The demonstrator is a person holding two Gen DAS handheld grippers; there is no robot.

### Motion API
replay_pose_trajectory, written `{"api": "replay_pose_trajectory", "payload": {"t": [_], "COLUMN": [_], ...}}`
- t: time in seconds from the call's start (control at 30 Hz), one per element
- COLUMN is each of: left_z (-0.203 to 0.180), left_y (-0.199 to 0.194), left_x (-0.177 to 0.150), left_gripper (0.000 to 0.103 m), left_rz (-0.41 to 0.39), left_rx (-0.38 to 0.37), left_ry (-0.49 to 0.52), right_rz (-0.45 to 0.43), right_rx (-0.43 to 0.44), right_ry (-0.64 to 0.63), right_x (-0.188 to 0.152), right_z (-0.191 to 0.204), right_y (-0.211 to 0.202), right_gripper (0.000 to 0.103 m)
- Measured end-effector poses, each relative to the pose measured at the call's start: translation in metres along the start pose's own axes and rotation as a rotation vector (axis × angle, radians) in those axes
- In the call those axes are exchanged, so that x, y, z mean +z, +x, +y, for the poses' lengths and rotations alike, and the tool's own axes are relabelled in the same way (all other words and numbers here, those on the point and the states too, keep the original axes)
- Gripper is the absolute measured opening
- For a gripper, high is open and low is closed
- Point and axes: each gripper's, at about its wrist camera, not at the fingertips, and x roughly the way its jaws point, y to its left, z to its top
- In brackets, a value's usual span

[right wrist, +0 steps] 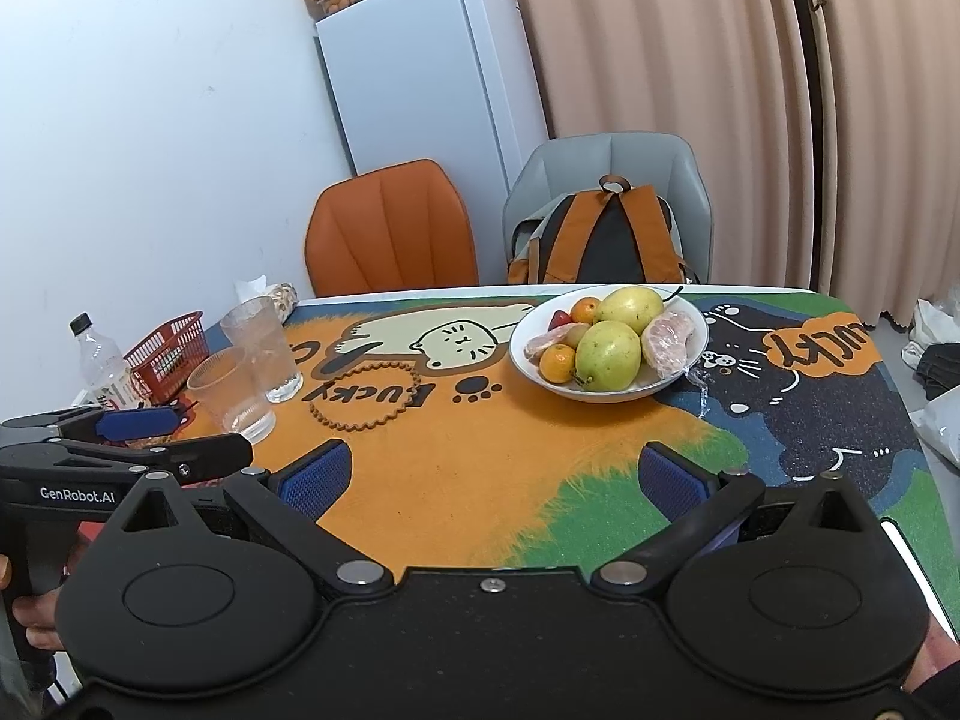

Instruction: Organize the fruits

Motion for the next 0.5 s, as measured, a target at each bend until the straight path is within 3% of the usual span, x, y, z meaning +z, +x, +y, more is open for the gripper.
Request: {"api": "replay_pose_trajectory", "payload": {"t": [0.5], "left_z": [-0.0047], "left_y": [-0.0007], "left_x": [-0.0025], "left_gripper": [0.103], "left_rz": [-0.021], "left_rx": [-0.005], "left_ry": [0.005], "right_rz": [0.005], "right_rx": [-0.003], "right_ry": [-0.001], "right_x": [-0.0032], "right_z": [-0.0008], "right_y": [0.0002], "right_gripper": [0.103]}}
